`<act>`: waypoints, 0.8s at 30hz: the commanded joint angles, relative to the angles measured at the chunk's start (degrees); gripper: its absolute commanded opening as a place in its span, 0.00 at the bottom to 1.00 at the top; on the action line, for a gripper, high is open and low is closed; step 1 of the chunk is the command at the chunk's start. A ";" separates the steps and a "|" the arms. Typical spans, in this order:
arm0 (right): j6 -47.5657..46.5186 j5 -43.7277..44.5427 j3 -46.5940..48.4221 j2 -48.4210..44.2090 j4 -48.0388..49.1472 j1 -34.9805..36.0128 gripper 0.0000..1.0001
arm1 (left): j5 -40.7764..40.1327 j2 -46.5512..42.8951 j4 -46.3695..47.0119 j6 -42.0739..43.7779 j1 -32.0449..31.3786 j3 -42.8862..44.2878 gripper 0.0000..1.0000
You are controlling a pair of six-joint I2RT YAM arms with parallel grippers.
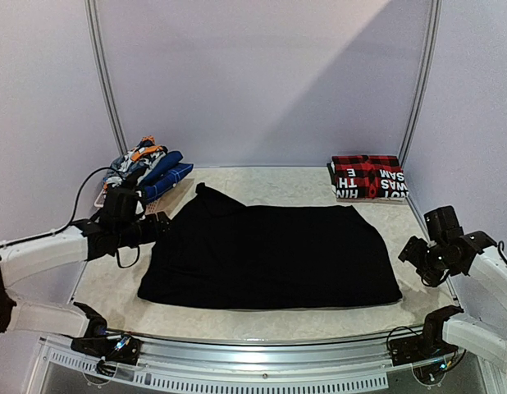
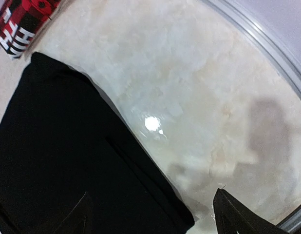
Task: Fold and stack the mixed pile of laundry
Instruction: Move the 1/3-folded T-shirt to the center of the board, then pick up the 1/3-folded T-shirt from the center of the board.
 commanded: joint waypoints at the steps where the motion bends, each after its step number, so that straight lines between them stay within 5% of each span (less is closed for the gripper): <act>1: -1.29 4.75 2.99 0.53 4.77 -0.22 0.86 | 6.19 10.47 6.52 4.16 -0.08 7.01 0.77; 14: 0.22 4.25 0.00 3.14 15.47 -0.18 0.86 | 6.60 40.30 8.76 4.13 -0.25 30.13 0.60; 24: 0.22 4.68 -1.01 3.74 16.94 -0.16 0.86 | 7.32 53.81 5.27 3.79 1.22 43.14 0.51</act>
